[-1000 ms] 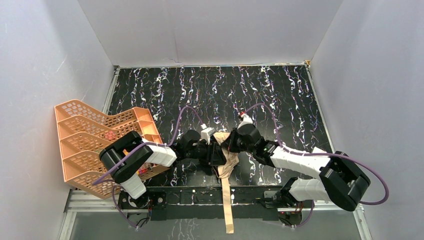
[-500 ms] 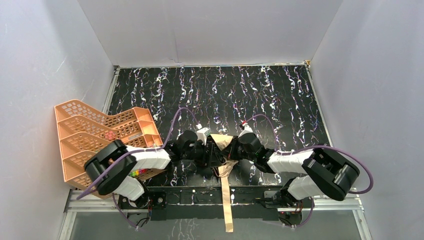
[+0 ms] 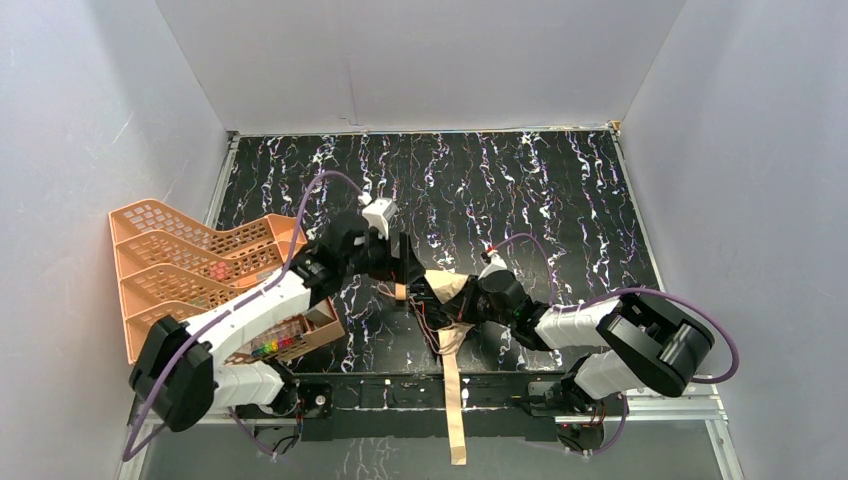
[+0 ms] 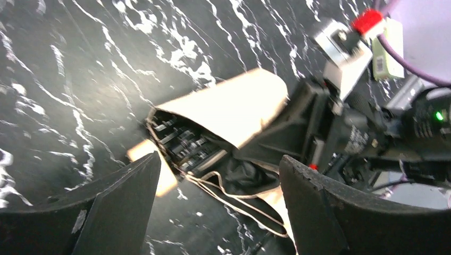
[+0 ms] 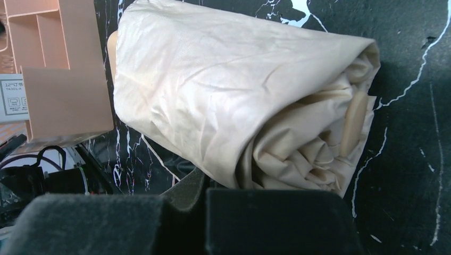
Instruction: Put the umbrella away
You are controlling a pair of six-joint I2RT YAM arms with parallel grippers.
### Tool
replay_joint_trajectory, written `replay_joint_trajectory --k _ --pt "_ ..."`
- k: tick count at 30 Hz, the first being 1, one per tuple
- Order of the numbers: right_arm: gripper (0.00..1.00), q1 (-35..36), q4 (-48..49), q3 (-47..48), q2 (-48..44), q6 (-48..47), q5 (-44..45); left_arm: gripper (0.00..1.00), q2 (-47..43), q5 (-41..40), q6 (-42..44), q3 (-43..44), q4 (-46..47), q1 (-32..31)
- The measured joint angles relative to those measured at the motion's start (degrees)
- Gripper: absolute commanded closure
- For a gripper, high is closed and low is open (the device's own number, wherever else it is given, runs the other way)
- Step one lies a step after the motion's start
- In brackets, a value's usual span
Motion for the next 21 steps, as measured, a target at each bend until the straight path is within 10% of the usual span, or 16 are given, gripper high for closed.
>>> replay_joint_trajectory --k 4,21 --pt "1.00 0.0 -0.3 0.0 -0.1 -1.1 -1.1 0.02 6.7 4.0 7.0 7.4 -4.1 5.2" --pt "1.00 -4.7 -8.1 1.0 -2.8 -9.8 -10.8 0.02 41.3 26.3 37.2 33.8 -19.4 7.6"
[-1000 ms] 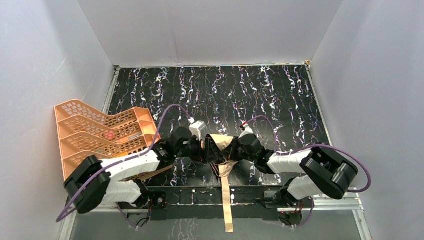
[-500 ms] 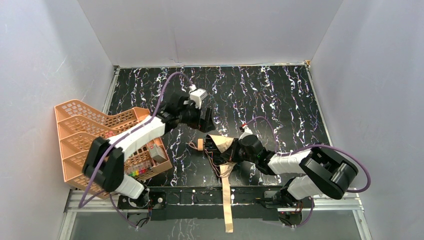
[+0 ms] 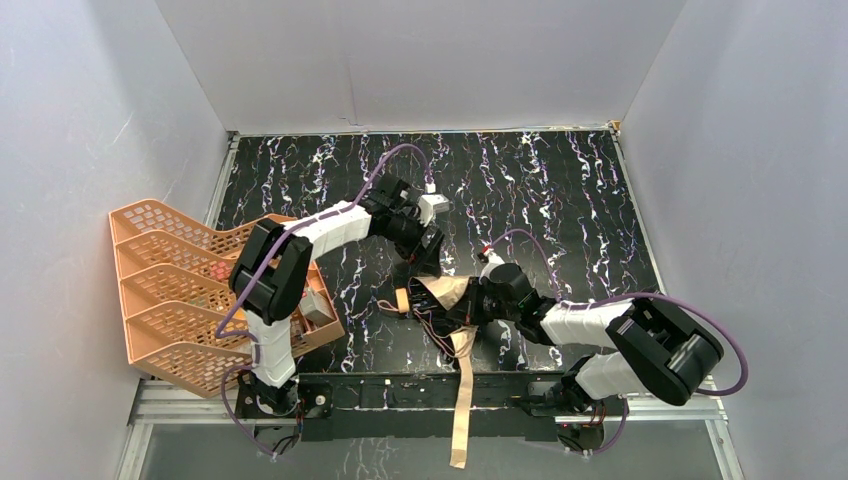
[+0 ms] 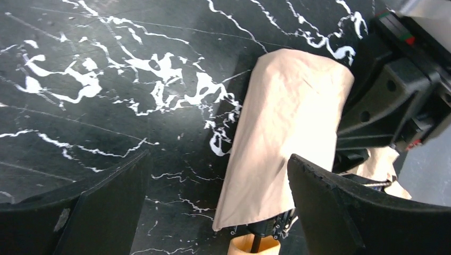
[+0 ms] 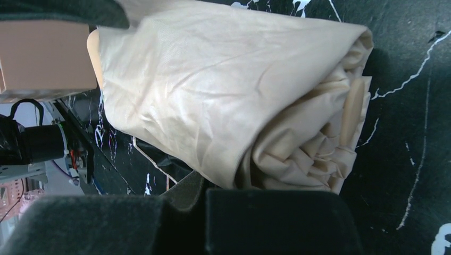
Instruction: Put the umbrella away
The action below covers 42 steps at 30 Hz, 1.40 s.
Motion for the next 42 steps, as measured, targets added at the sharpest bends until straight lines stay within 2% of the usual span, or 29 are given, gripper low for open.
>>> replay_joint_trajectory --k 10,20,23,31,34,37,41,42 --pt "1.00 -1.5 -0.2 -0.1 0.0 -1.4 -2.4 0.02 0.2 4.2 2.0 -2.1 -0.5 -4.3" --pt "1.00 -1.7 0.0 -0.4 0.0 -1.6 -2.8 0.03 -1.6 5.2 2.1 -8.9 2.1 -7.8" --pt "1.00 -1.7 0.2 -0.6 0.0 -1.4 -2.8 0.14 -3.4 4.0 2.0 -11.4 3.7 -8.8" --pt "1.00 -1.9 0.0 -0.8 -0.4 -1.2 -3.3 0.60 -5.2 -4.5 1.3 -14.1 6.7 -11.0" --pt "1.00 -1.9 -0.9 -0.8 -1.2 -1.3 -3.4 0.72 -5.4 -7.6 0.8 -14.3 6.8 -12.3" --pt "0.93 -1.9 -3.5 -0.8 -3.2 -1.9 -3.5 0.81 -5.6 -9.3 0.2 -14.3 6.8 -13.2" --pt "0.81 -2.1 -11.7 -0.3 -9.7 -4.7 -3.1 1.00 -5.9 -11.3 -0.1 -14.3 6.7 -13.8" --pt "0.77 -2.3 -14.3 0.3 -11.3 -5.5 -3.0 1.00 -5.9 -11.8 -0.1 -14.1 6.5 -13.9"
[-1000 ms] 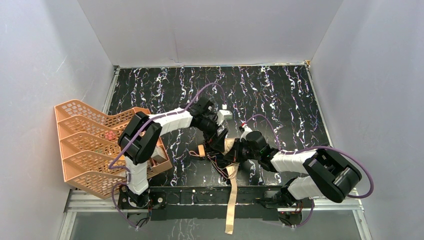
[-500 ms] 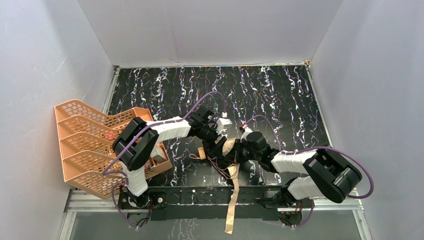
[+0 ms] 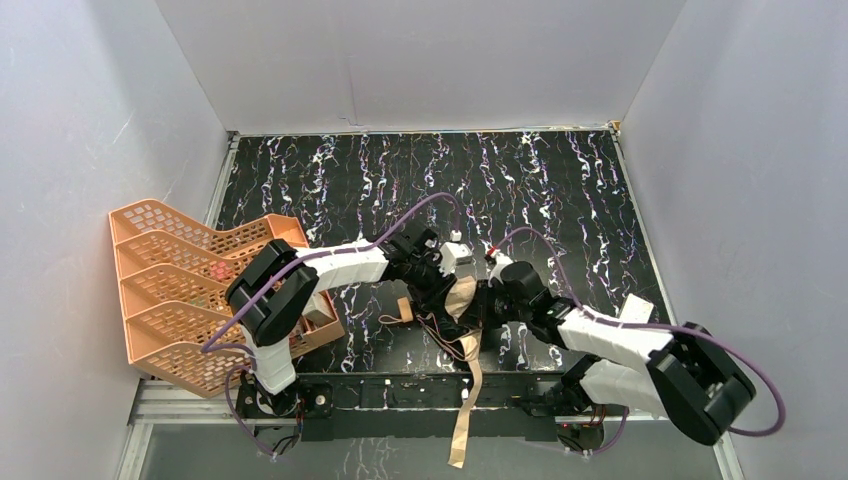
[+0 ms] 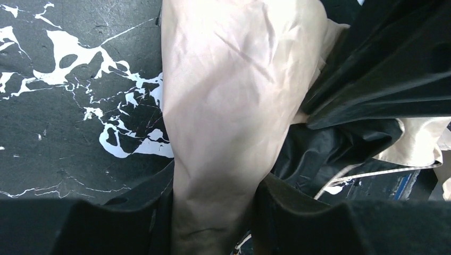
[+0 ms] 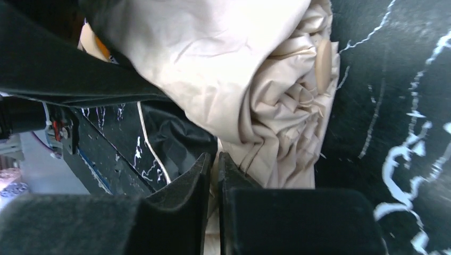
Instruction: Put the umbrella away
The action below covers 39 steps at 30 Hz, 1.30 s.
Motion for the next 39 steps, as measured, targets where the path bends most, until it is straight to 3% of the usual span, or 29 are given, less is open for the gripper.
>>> replay_joint_trajectory --k 5,11,18,25,29,36,39 --pt "0.58 -3.1 -13.3 4.8 -7.6 -4.3 1.4 1.00 0.0 -2.8 0.2 1.0 -1.4 -0.6" --pt "0.52 -14.8 -23.7 12.0 -10.6 -10.5 2.3 1.00 -0.2 -8.0 1.7 1.7 -0.2 -0.8" --pt "0.38 -21.9 -23.6 17.2 -5.0 -17.3 3.5 1.00 -1.0 -17.9 4.8 1.5 4.0 -0.7" --pt "0.28 -23.2 -20.0 21.4 0.1 -24.7 3.8 1.00 -2.9 -18.4 10.3 -3.0 11.6 -0.7" --pt "0.22 -25.9 -19.9 26.5 4.8 -30.3 -1.5 1.00 -5.4 -18.1 13.4 -7.5 16.6 -0.7" --pt "0.03 -29.4 -19.1 31.0 16.0 -42.3 -18.3 1.00 -5.5 -18.4 17.7 -11.5 25.2 -0.7" --pt "0.02 -29.4 -18.7 33.8 20.9 -46.1 -24.7 1.00 -5.4 -18.8 19.5 -12.3 28.1 -0.7"
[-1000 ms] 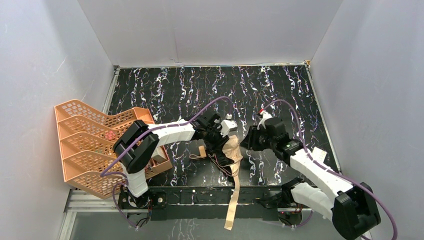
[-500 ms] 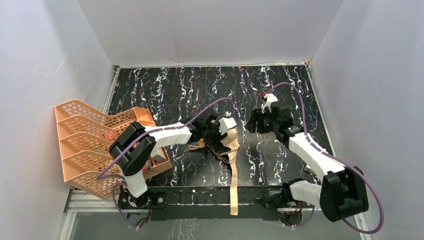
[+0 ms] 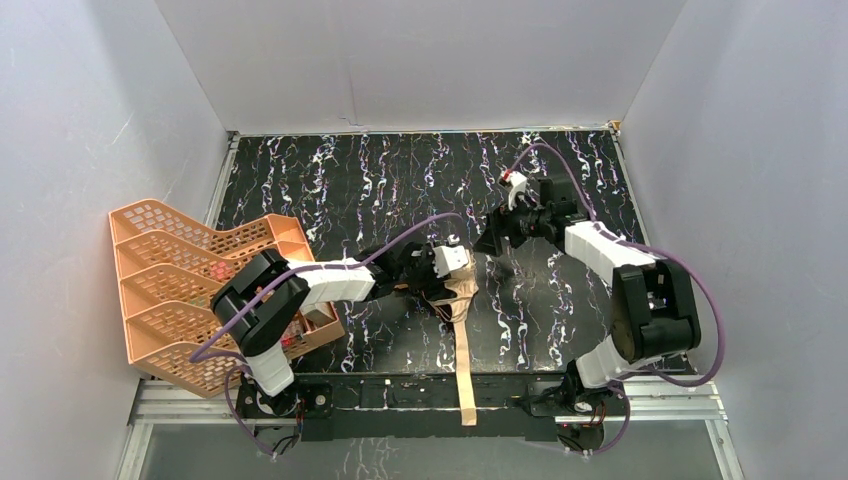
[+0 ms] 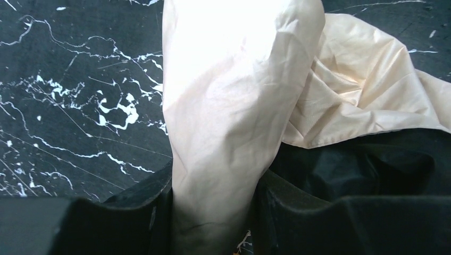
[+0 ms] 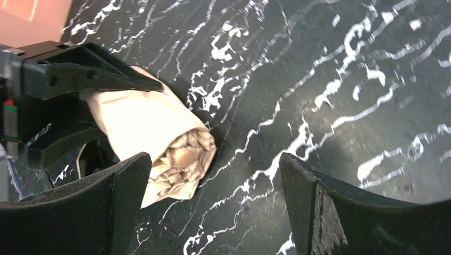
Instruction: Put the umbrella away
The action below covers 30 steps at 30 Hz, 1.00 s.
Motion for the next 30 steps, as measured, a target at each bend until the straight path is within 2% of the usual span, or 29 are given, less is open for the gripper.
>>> replay_joint_trajectory --k 4,11,18,25,30 --pt "0.02 0.9 2.2 1.8 2.3 -3.2 -4.3 1.00 0.9 -0.2 2.1 0.2 1.4 0.0" --pt "0.04 4.8 7.0 5.4 7.1 -7.6 -5.9 1.00 2.5 -0.1 4.6 0.9 3.4 0.0" --pt "0.05 7.6 8.5 5.4 7.9 -15.1 -7.2 1.00 2.7 -0.6 6.1 0.8 4.1 0.0" --pt "0.06 9.1 -4.7 11.9 14.2 -26.4 -8.6 1.00 2.8 -1.6 8.4 0.8 4.2 0.0" --pt "0.09 9.8 -11.8 15.1 16.8 -31.0 -8.0 1.00 3.0 -1.7 9.7 0.8 4.3 -0.2"
